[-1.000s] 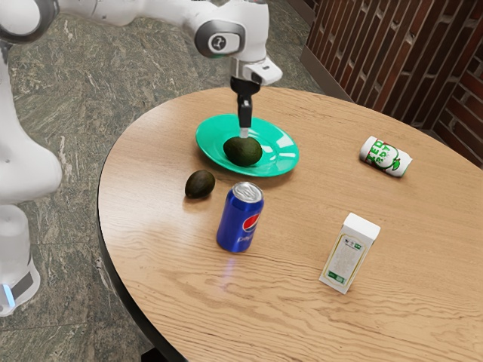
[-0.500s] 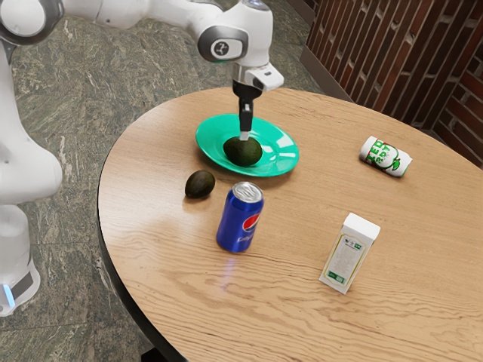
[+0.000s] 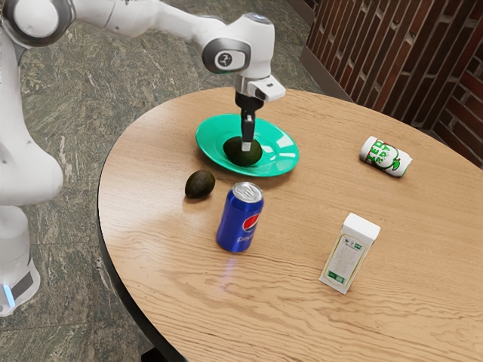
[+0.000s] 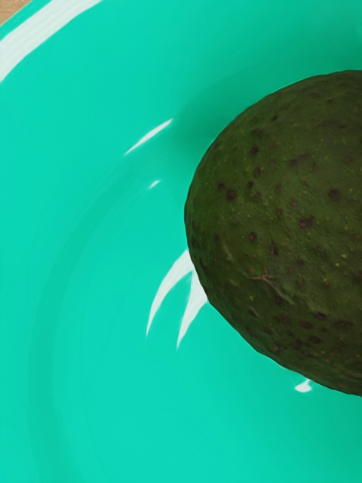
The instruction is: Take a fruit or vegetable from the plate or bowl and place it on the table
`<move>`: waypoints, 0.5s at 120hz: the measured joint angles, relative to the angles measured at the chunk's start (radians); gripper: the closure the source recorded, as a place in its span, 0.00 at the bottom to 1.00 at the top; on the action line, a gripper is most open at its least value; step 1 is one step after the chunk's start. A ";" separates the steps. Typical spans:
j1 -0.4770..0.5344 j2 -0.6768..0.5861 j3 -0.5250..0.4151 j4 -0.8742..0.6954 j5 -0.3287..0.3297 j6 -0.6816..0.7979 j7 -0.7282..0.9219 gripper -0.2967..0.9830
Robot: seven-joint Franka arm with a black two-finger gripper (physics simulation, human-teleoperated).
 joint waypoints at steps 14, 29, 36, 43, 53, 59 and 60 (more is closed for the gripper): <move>-0.025 -0.011 0.023 0.000 0.000 0.009 -0.001 0.24; -0.046 -0.019 0.048 0.000 0.000 0.014 -0.001 0.24; -0.052 -0.022 0.056 0.000 0.000 0.017 -0.002 0.24; -0.054 -0.024 0.059 -0.001 0.000 0.021 -0.002 0.24; -0.066 -0.034 0.075 -0.002 0.002 0.029 -0.002 0.25; -0.073 -0.037 0.083 -0.003 0.005 0.033 -0.003 0.25; -0.074 -0.038 0.084 -0.003 0.006 0.034 -0.003 0.25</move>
